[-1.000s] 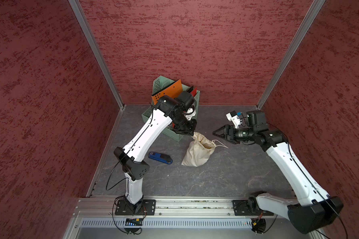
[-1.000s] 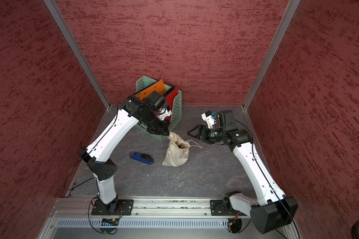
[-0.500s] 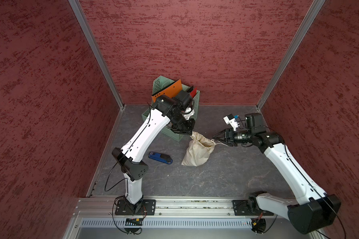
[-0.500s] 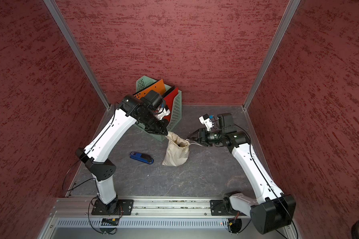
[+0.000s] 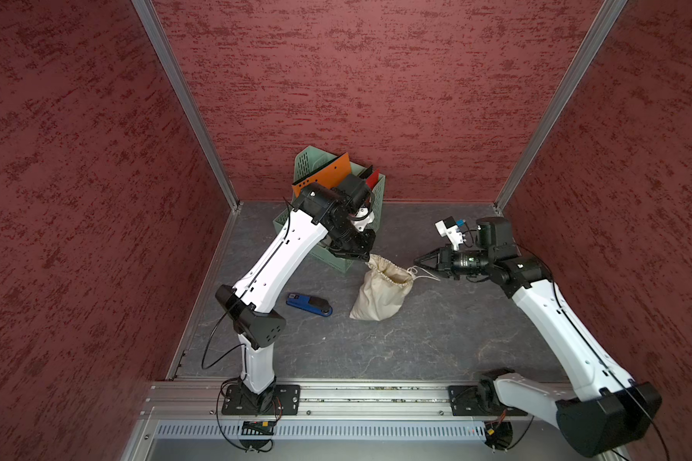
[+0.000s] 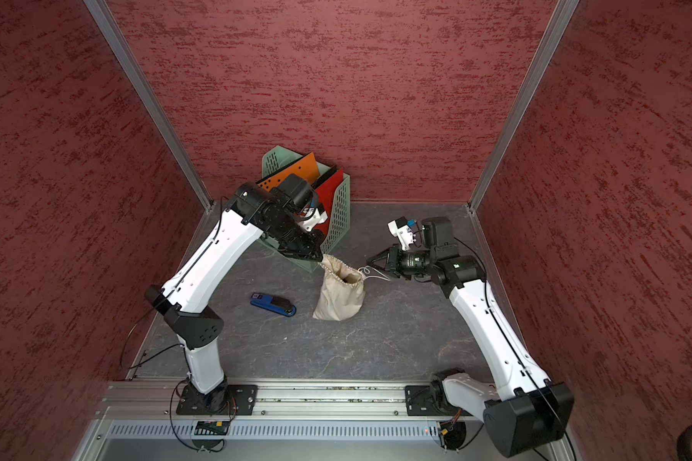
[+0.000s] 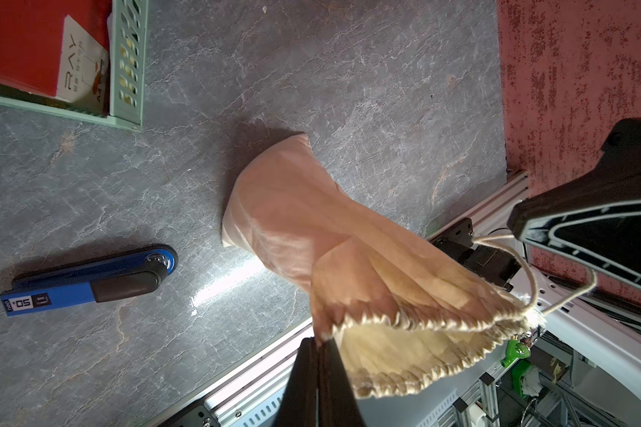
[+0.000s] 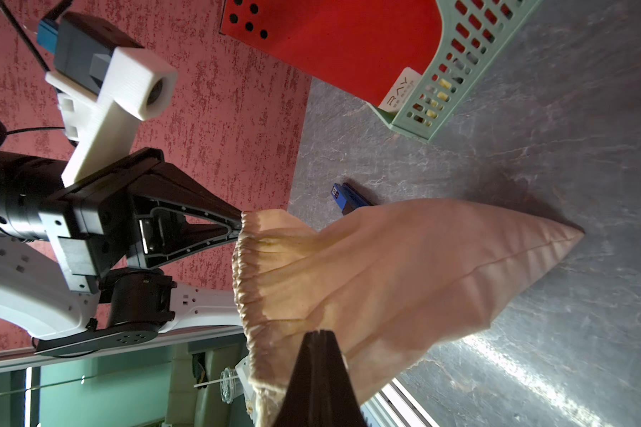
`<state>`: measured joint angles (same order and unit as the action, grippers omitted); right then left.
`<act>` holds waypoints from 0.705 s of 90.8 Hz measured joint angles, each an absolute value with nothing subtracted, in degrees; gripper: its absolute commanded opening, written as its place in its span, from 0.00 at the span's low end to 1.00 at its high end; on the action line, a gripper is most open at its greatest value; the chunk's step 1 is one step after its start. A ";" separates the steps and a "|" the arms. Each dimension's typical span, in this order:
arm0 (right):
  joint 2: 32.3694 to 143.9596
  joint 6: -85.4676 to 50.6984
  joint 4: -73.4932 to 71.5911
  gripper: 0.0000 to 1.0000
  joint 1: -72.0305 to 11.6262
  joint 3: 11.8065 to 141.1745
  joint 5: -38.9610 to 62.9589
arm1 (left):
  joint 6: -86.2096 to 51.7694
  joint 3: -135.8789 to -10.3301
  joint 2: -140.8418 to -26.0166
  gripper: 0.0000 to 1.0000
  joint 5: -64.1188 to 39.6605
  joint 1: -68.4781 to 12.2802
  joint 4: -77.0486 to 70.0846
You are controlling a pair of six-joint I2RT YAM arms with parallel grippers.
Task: Close the soil bag
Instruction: Adjust the soil bag at the center of the board.
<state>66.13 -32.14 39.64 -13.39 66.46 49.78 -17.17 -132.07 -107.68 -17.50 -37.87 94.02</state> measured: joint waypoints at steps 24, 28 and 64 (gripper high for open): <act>63.99 -32.16 40.25 0.00 -13.23 67.53 43.94 | -17.17 -131.96 -107.57 0.03 -17.50 -37.87 94.08; 63.51 -32.25 40.34 0.00 -13.06 68.03 42.33 | -17.17 -131.72 -107.42 0.03 -17.50 -37.87 94.04; 57.14 -36.03 35.44 0.00 -12.53 69.84 39.72 | -17.72 -127.98 -105.30 0.04 -16.45 -37.23 94.04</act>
<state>57.14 -36.03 35.44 -12.53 69.84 39.72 -17.72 -127.98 -105.30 -16.45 -37.23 94.04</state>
